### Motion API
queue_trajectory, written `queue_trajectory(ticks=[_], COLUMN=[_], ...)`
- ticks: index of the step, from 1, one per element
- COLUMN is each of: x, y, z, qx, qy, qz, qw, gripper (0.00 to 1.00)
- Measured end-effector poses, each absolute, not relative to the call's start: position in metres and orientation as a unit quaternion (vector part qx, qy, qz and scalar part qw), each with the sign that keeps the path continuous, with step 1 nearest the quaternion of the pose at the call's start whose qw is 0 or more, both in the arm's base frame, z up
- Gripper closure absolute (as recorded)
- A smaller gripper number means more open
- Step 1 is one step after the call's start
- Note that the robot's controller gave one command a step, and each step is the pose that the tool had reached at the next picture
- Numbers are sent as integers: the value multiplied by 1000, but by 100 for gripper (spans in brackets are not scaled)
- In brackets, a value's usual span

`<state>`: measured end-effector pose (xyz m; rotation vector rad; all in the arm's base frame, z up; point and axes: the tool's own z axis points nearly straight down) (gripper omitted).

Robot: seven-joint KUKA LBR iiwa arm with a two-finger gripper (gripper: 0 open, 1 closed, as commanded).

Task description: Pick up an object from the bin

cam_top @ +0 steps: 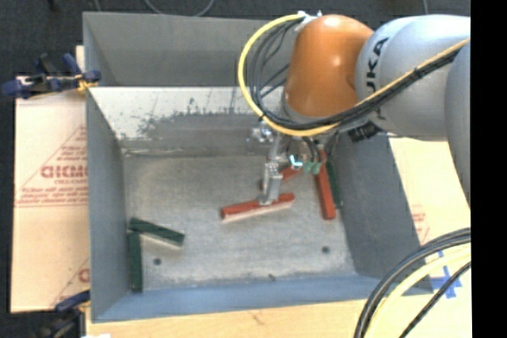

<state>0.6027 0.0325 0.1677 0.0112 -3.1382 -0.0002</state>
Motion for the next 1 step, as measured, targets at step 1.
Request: queue_trajectory(ticks=[1], x=[537], y=[17], z=[67], qx=[-70], qy=[-998], qz=[0], qw=[3], gripper=[0])
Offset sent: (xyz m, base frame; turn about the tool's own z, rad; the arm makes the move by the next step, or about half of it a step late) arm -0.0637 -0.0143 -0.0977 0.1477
